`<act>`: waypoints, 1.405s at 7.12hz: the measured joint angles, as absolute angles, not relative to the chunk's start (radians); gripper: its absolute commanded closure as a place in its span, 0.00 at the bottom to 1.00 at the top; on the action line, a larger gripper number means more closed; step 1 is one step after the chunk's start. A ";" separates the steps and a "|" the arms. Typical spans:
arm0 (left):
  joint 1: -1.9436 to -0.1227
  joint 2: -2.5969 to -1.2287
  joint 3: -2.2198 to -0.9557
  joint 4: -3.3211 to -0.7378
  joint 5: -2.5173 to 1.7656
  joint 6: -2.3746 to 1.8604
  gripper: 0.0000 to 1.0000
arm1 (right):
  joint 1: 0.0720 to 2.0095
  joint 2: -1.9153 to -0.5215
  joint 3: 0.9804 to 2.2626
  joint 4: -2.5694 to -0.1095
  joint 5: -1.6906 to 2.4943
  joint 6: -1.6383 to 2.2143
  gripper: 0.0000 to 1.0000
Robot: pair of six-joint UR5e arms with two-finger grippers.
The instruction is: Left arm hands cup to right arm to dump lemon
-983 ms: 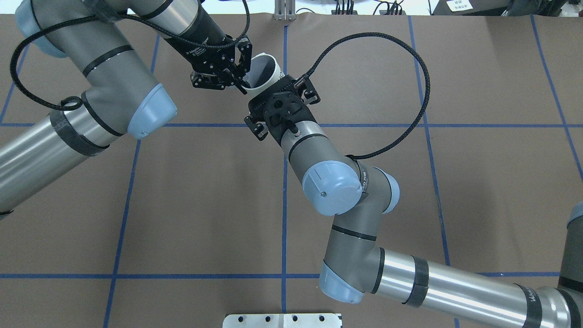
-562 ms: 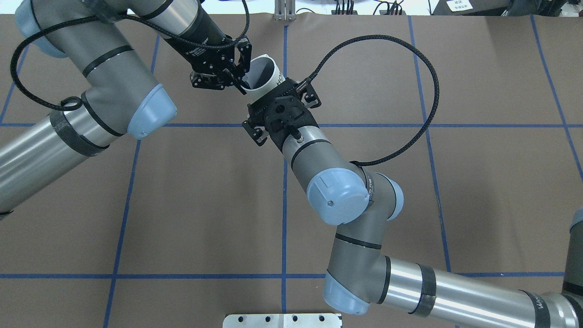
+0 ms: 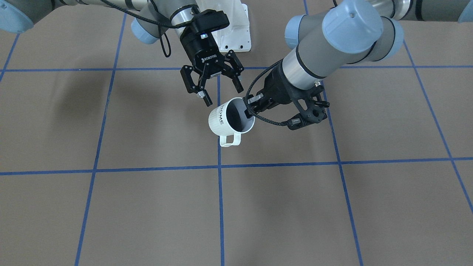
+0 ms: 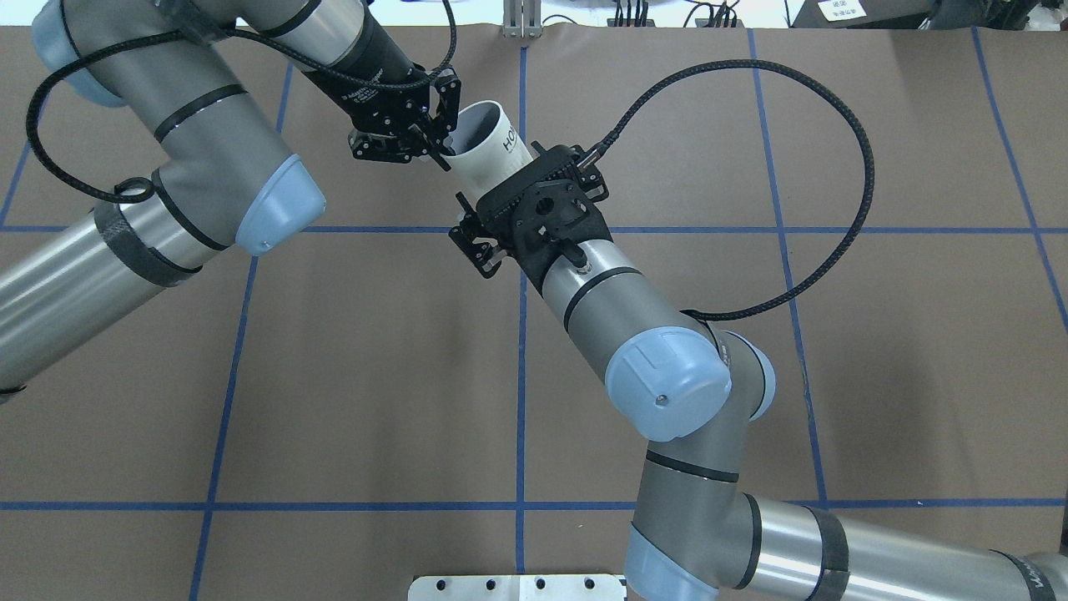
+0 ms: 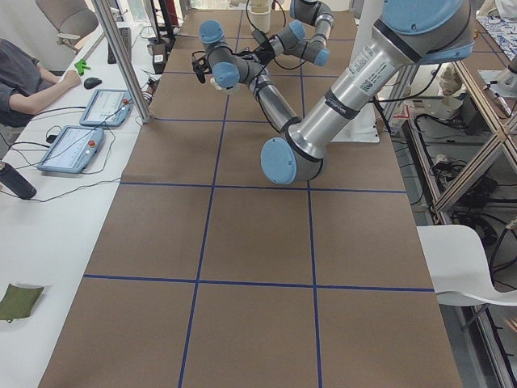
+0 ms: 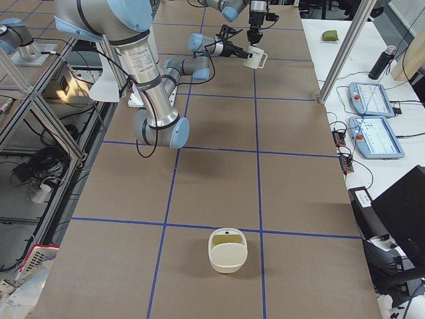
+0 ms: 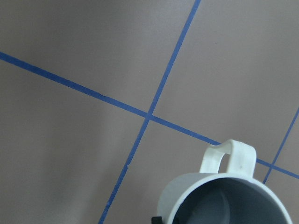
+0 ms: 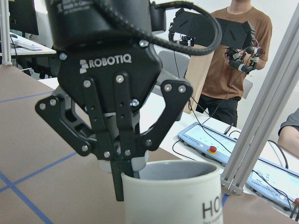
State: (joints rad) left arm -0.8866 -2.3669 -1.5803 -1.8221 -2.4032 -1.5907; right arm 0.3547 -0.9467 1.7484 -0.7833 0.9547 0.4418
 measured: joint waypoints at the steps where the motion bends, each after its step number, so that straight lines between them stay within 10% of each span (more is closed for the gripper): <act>1: -0.887 -2.366 -1.580 -1.821 -2.398 -1.591 1.00 | 0.357 -0.952 1.759 -0.783 0.957 0.442 0.02; 10: -0.951 -2.188 -1.649 -1.809 -2.314 -1.349 1.00 | 0.828 -0.963 1.786 -1.396 1.769 0.627 0.01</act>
State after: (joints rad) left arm -0.9513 -2.1884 -1.6493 -1.8089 -2.3141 -1.3486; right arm 0.8282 -0.9631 1.7864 -1.3959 1.7687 0.6266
